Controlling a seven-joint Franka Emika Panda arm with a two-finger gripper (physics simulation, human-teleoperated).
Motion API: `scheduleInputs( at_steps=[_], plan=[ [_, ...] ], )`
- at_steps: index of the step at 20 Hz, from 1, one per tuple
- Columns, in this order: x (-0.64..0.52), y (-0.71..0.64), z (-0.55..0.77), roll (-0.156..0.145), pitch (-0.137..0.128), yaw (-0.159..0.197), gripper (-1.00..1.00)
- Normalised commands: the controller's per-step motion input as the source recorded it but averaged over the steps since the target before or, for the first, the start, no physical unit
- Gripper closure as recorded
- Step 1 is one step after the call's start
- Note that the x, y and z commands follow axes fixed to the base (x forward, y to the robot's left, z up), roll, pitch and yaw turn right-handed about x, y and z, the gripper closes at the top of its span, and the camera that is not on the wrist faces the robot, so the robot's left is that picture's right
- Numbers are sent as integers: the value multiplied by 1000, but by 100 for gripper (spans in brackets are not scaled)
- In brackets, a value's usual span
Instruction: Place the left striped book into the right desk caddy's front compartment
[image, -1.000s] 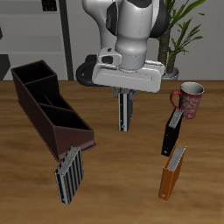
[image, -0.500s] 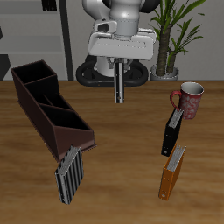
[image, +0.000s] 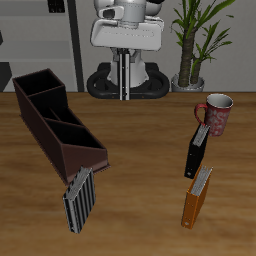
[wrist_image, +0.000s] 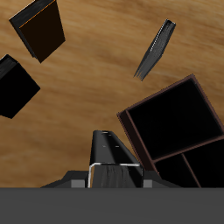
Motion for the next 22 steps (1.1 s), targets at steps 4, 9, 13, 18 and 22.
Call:
scheduleInputs(
  at_steps=[4,9,13,18,22],
  plan=[
    [-348,-227,94,-29,-24,123,100],
    [-261,-180,-30,-26,9,88,100],
    [-243,-125,1,11,14,140,100],
    [-130,-260,3,-22,17,117,100],
    [-170,-332,87,-44,-14,101,100]
  ],
)
